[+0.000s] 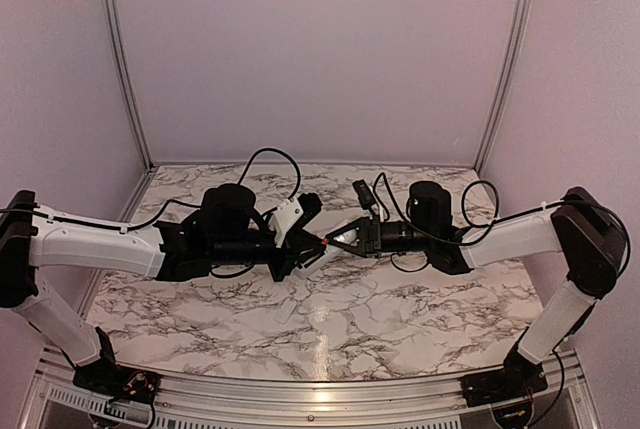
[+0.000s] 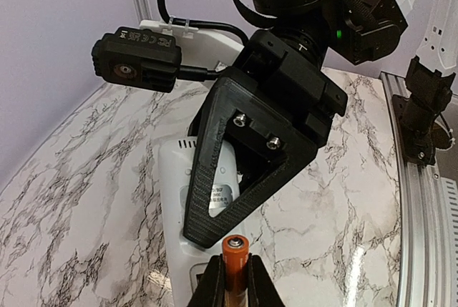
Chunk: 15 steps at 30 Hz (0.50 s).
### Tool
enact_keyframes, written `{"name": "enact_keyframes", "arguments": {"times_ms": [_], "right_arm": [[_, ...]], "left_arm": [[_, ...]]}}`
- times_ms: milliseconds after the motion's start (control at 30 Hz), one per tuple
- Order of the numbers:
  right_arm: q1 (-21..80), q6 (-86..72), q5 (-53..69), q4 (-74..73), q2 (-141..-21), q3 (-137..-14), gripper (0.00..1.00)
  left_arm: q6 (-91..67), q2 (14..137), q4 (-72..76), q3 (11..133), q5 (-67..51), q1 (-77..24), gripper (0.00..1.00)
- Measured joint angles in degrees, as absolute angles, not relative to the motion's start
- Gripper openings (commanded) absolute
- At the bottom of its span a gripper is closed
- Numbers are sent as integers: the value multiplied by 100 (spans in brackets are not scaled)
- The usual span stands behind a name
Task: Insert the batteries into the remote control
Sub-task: Place the battery in the battery compartment.
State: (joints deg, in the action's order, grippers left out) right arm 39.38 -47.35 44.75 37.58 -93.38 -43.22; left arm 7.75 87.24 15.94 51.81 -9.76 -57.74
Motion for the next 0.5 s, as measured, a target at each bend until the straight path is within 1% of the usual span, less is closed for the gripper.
{"name": "enact_keyframes", "arguments": {"times_ms": [500], "right_arm": [[3935,-4888,4541,3994,-9330,-4322,0]], "left_arm": [[779,8827,1328,5264,-718,-5782,0]]}}
